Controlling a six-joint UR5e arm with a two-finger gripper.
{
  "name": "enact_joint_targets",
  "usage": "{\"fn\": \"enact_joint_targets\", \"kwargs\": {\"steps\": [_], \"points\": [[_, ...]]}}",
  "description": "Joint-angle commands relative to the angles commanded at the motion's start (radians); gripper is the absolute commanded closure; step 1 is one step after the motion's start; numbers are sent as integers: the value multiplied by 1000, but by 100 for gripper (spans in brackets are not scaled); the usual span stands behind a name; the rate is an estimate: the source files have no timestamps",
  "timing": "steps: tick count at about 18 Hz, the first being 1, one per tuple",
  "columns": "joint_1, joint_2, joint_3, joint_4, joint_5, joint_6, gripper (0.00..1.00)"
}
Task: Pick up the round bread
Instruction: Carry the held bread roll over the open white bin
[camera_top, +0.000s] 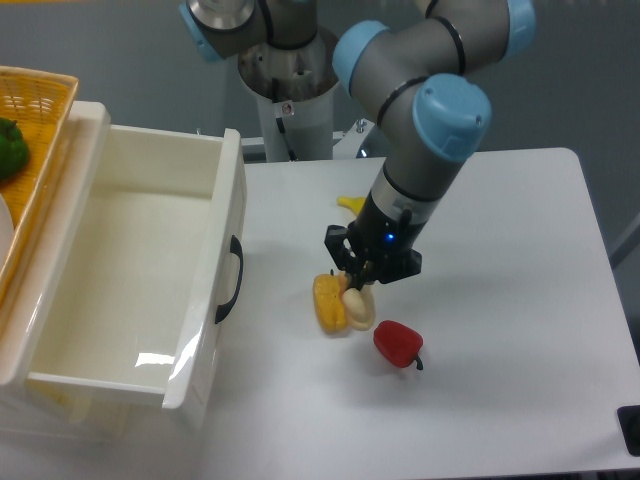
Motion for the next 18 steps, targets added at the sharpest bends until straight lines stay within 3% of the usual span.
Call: {"fn": "enact_joint_targets", "kwargs": {"steps": [7, 18], "points": [[-14, 51, 0, -2, -95, -89, 100], [-61, 178, -3, -3, -143, -204, 100]]}}
